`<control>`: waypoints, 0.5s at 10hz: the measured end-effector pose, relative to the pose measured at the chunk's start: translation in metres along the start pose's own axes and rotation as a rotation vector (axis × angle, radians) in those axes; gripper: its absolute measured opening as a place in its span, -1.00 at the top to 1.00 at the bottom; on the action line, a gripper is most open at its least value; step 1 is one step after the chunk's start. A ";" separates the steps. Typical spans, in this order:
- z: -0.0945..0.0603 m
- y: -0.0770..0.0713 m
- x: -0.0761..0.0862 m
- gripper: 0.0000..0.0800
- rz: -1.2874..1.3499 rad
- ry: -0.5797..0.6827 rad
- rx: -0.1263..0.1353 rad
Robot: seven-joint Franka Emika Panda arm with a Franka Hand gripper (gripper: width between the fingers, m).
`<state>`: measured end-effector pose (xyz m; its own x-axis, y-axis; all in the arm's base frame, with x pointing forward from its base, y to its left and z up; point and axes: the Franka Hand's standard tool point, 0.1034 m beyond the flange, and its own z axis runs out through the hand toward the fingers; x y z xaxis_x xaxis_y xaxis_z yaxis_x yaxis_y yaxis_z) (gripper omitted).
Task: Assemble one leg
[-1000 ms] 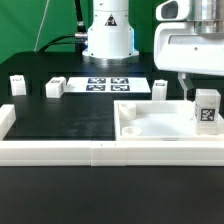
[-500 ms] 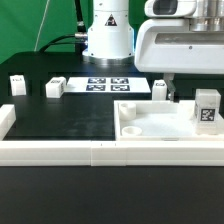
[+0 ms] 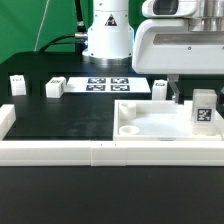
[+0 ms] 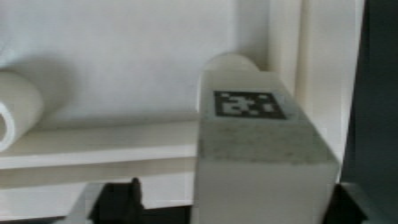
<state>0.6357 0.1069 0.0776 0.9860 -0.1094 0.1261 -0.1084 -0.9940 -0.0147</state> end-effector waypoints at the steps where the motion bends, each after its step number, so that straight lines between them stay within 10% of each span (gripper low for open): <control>1: 0.000 0.000 0.000 0.27 0.022 0.000 0.000; 5: 0.000 -0.001 0.000 0.27 0.218 -0.001 0.005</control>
Offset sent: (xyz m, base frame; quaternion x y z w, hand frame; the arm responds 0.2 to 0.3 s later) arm -0.0027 -0.0040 -0.0020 -0.0032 0.0016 0.0355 0.9994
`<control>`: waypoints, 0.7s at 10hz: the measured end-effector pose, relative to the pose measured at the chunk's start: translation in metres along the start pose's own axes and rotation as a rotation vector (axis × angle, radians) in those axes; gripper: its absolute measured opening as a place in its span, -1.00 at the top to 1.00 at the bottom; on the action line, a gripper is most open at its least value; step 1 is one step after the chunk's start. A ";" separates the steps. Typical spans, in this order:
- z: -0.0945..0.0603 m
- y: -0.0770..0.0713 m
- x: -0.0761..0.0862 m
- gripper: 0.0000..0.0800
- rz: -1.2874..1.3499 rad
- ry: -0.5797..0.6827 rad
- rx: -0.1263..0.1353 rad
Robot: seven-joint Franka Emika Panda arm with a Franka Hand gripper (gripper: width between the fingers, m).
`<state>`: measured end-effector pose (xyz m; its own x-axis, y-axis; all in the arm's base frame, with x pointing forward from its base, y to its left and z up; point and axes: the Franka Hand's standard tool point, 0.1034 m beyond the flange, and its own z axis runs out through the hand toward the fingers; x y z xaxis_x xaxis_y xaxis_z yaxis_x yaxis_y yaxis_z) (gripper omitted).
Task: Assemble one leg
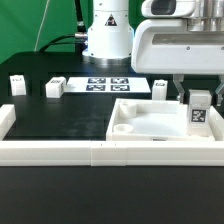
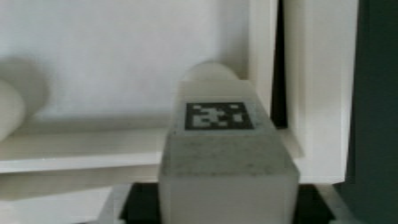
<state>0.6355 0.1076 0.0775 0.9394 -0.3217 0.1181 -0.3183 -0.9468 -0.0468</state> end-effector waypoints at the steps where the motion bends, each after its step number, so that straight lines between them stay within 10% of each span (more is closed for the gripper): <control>1: 0.001 0.002 0.000 0.27 0.124 0.004 -0.002; 7: 0.000 0.035 0.006 0.23 0.591 0.029 -0.059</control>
Offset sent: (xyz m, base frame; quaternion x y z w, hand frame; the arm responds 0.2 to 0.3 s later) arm -0.0047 0.0027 0.0005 0.0190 -0.0037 0.3120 0.9499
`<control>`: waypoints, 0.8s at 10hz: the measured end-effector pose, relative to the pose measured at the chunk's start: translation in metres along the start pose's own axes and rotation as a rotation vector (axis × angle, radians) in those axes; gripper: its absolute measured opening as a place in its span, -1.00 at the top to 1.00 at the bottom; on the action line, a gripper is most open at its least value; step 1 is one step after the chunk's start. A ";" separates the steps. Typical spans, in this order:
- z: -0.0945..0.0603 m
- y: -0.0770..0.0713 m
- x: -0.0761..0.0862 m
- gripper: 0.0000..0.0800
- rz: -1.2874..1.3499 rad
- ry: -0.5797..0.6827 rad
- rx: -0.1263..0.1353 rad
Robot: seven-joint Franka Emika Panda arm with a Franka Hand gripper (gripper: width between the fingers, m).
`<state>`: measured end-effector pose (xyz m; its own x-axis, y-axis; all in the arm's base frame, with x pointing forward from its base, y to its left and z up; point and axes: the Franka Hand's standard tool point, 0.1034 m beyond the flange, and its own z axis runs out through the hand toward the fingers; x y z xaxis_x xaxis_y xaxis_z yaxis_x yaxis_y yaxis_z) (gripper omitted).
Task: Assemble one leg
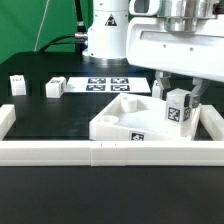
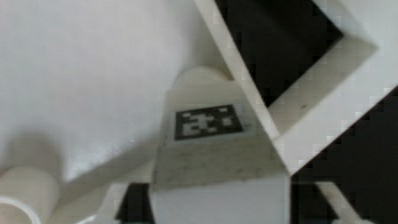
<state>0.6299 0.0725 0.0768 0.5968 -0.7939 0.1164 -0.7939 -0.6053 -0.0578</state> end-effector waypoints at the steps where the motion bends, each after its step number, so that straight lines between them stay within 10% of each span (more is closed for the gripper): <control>1: 0.000 0.004 0.003 0.23 0.032 0.003 -0.011; 3: 0.000 0.004 0.003 0.22 0.031 0.004 -0.012; 5: 0.000 0.005 0.003 -0.53 0.031 0.003 -0.012; 8: 0.000 0.005 0.003 -0.62 0.031 0.003 -0.012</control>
Offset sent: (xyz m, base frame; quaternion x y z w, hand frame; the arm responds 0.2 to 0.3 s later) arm 0.0000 0.0000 0.0000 0.0000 0.0000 0.0000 1.0000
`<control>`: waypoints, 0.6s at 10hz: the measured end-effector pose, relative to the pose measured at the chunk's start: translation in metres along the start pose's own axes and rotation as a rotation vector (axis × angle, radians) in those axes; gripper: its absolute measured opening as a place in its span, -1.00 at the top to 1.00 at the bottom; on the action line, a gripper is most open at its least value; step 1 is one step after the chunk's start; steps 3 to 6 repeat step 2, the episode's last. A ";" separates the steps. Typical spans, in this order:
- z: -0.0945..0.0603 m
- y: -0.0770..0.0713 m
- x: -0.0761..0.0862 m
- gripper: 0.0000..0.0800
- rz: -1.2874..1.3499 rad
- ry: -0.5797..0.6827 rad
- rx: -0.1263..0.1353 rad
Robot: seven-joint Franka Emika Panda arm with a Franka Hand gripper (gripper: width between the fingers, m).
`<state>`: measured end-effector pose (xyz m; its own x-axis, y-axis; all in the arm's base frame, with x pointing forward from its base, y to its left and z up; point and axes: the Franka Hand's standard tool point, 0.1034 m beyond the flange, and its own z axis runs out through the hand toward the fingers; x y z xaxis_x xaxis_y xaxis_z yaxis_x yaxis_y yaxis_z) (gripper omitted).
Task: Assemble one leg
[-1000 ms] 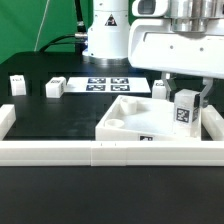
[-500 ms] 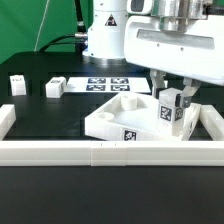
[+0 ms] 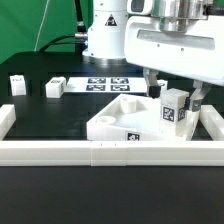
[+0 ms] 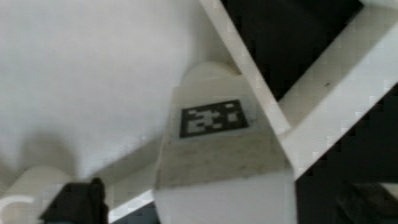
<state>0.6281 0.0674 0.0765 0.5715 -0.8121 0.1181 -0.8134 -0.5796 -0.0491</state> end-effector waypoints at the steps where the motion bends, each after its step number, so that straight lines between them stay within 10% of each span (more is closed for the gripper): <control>1: 0.000 0.000 0.000 -0.62 0.000 0.000 0.000; 6: 0.000 0.000 0.000 -0.62 0.000 0.000 0.000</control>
Offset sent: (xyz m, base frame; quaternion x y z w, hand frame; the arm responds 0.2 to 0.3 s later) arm 0.0000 0.0000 0.0000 0.0000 0.0000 0.0000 1.0000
